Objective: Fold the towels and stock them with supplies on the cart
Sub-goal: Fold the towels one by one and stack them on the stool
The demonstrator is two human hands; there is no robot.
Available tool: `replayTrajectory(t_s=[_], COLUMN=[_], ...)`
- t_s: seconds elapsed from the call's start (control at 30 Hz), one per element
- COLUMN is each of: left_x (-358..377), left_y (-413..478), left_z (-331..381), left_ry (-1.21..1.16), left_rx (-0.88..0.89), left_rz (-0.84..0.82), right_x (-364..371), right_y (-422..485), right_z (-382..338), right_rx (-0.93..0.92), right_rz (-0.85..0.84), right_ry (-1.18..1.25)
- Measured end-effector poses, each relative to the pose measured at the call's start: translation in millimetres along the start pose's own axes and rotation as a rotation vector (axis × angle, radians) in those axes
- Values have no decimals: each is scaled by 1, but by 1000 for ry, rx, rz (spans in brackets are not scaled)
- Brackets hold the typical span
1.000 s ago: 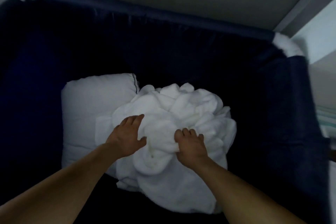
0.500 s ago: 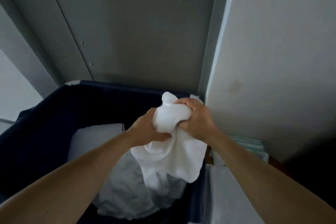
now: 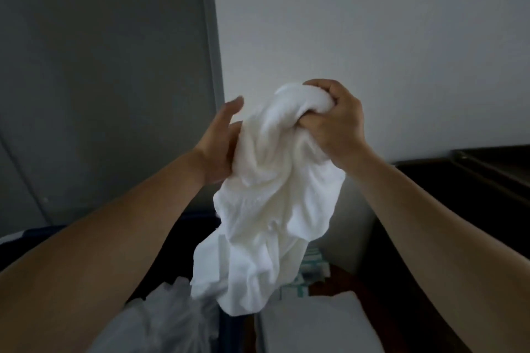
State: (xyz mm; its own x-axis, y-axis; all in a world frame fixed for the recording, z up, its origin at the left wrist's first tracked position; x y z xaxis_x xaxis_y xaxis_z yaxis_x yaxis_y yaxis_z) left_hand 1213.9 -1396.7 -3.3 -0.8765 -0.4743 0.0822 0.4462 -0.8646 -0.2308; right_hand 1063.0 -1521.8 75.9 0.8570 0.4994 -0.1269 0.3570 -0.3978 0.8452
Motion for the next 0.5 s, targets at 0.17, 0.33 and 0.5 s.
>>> replayTrajectory(t_s=[0.17, 0.33, 0.5], left_x=[38, 67, 90], left_y=[37, 58, 77], left_z=[-13, -44, -27], left_ry=[104, 153, 407], left_rx=[-104, -211, -58], left_rz=[-52, -18, 276], right_x=[-29, -70, -109], right_y=[-17, -47, -57], right_z=[-6, 15, 48], right_rx=[-55, -41, -82], right_rz=[-91, -140, -231], right_ry=[-177, -302, -384])
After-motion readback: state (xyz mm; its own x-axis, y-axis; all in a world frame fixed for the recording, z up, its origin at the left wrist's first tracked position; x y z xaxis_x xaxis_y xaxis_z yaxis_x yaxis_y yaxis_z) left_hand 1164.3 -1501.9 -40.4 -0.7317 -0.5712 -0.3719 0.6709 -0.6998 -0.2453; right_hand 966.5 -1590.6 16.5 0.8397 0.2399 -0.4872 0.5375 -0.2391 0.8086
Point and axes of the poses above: each hand's wrist, its own y-axis towards the middle knuckle, its own x-axis out of the palm, z = x × y, the point moved 9 cm from there along y, towards the middle knuckle, and after that the axes turned 15 degrees about -x, right-handed, at the moved point
